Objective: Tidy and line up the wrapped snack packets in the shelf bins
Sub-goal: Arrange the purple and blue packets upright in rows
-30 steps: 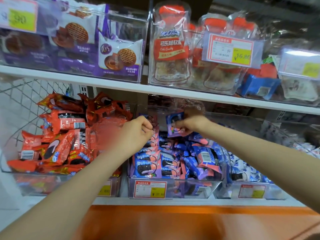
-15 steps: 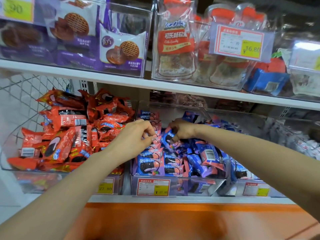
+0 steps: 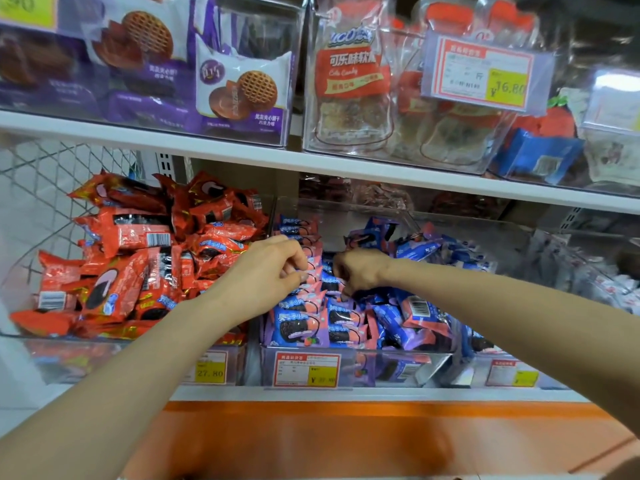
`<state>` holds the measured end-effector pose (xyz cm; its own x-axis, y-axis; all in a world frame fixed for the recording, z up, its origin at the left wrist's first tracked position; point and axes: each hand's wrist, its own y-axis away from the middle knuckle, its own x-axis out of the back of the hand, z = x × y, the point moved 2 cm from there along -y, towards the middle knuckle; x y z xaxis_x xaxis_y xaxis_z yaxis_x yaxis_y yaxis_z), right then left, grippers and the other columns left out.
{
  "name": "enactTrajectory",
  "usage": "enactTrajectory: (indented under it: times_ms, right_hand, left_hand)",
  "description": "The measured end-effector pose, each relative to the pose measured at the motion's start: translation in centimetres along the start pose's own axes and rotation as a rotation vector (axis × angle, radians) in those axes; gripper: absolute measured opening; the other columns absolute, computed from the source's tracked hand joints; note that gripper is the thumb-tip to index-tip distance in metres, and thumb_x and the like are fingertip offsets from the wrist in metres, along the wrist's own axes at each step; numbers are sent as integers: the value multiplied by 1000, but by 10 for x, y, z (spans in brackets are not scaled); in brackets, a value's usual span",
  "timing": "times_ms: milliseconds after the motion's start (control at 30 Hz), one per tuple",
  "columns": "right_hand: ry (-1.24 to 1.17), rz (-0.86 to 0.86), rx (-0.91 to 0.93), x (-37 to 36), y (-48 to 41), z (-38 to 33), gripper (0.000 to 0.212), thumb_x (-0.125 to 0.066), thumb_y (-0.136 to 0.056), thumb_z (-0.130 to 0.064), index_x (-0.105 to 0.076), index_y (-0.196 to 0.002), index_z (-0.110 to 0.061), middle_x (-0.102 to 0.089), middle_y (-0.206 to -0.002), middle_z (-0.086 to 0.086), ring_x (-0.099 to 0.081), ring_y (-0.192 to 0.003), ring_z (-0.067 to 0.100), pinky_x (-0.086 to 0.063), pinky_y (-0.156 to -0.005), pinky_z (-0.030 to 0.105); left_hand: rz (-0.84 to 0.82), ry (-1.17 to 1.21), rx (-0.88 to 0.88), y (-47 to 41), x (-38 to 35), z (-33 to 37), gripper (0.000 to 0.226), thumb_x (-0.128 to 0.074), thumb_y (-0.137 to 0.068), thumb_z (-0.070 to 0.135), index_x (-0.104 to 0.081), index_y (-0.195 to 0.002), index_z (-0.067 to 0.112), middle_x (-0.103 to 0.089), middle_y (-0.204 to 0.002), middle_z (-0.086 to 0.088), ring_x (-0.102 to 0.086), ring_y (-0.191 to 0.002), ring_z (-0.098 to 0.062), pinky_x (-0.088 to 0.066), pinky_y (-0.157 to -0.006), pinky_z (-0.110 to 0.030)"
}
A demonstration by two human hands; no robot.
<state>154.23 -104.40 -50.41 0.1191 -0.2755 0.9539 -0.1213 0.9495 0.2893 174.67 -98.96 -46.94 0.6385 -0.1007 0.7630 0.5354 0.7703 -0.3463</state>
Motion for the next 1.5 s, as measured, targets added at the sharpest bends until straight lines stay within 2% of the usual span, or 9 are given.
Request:
enactTrajectory:
  times_ms: [500,700,767,867,933,1000,1167,1333,1500]
  right_hand:
    - [166,81,-32,3,1,-3,44,-73,-78,-37,-60,-112,-11,-63,-110,6,-59,-99,26,-48,-74,29]
    - [-22,211,68,54,38,9,29,-65,-86,-28,-58,-112,-17,-59,-104,1,-54,-91,19,-36,-70,23]
    - [10,245,57,77,58,26,34,-66,-86,-32,-59,-117,-21,-60,-110,-2,-53,-96,16,-35,-73,22]
    - [124,83,-21,87,78,57,59,-68,-81,-41,-50,-133,-20,-52,-130,1,-47,-116,18,-36,-84,23]
    - [19,-25,-95,75,82,75,75,-70,-78,-42,-39,-142,-20,-43,-143,3,-42,-128,23,-37,-103,29]
    - [-66,20,-103,63,83,85,73,-73,-75,-41,-43,-139,-23,-45,-142,3,-46,-124,22,-38,-105,33]
    - [-162,377,33,66,96,73,60,-82,-70,-25,-54,-122,-15,-52,-110,4,-47,-91,15,-43,-75,28]
    - [-515,519,221,59,121,31,59,-87,-61,-11,-50,-106,-23,-51,-94,-18,-49,-77,-15,-37,-68,6]
    - [-791,458,250,44,129,17,59,-84,-63,-19,-50,-108,-35,-57,-104,-12,-56,-85,-5,-44,-75,11]
  left_hand:
    - [-52,-58,-21,0,-2,1,5,-64,-87,16,-60,-89,19,-55,-95,2,-56,-81,-9,-49,-78,-29]
    - [-65,-55,-23,-1,-3,3,6,-63,-88,18,-62,-93,16,-55,-96,2,-57,-80,-11,-49,-79,-35]
    - [-59,-67,-27,-1,-4,4,5,-62,-88,18,-62,-93,16,-53,-95,4,-56,-79,-10,-49,-78,-37]
    - [-38,-66,-38,-5,-8,6,2,-62,-88,19,-62,-90,19,-53,-94,7,-56,-78,-8,-48,-74,-33]
    - [-44,-27,-37,-7,-11,9,3,-61,-88,17,-61,-87,19,-54,-94,6,-56,-77,-6,-47,-73,-29]
    - [-56,25,-24,-11,-16,15,3,-61,-88,15,-61,-87,18,-57,-96,1,-57,-79,-10,-49,-76,-30]
    - [-45,336,127,-20,-26,33,8,-61,-90,16,-58,-97,17,-60,-86,3,-58,-75,-6,-48,-68,-13]
    - [-87,721,334,-32,-45,43,36,-67,-84,32,-48,-110,16,-64,-107,-6,-63,-97,-18,-51,-92,-37]
    - [-100,839,249,-34,-48,46,19,-66,-85,10,-63,-104,13,-69,-86,2,-64,-72,-5,-50,-65,-18]
